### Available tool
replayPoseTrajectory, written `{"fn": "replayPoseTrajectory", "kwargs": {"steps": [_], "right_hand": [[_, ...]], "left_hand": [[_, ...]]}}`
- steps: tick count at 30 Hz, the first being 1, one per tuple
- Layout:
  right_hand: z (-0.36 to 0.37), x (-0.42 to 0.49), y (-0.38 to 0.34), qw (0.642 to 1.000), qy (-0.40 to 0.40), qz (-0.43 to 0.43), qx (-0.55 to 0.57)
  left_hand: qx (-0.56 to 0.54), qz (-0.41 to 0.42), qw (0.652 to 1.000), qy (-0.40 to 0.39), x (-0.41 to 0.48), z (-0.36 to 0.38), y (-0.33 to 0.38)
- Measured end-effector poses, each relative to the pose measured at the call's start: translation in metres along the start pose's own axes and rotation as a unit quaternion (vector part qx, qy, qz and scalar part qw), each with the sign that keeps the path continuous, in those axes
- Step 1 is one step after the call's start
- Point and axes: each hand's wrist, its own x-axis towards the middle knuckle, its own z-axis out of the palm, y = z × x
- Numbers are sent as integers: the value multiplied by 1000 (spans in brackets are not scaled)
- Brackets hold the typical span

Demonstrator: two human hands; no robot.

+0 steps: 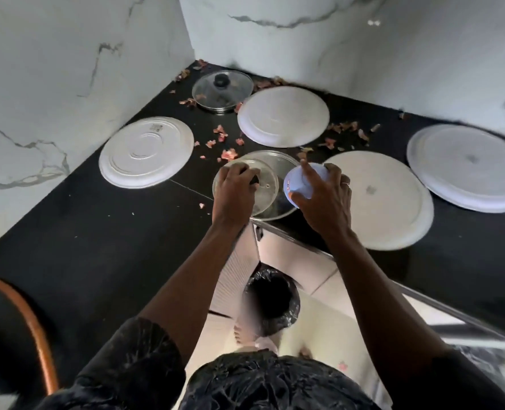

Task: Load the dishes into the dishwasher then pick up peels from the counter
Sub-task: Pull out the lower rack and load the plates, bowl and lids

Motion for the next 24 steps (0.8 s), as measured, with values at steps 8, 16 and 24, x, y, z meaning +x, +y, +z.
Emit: {"fn": "replayPoseTrajectory", "kwargs": {"steps": [8,16,24], "right_hand": [[-42,-103,75,994,36,98,-25],[-72,-189,117,970,95,217,-52],[-71,-306,122,921,120,365,-58]], "left_hand": [[-39,78,994,-62,-69,35,75],[-79,179,972,-132,-124,65,116],[-153,239,931,-230,-179,87,148]]}}
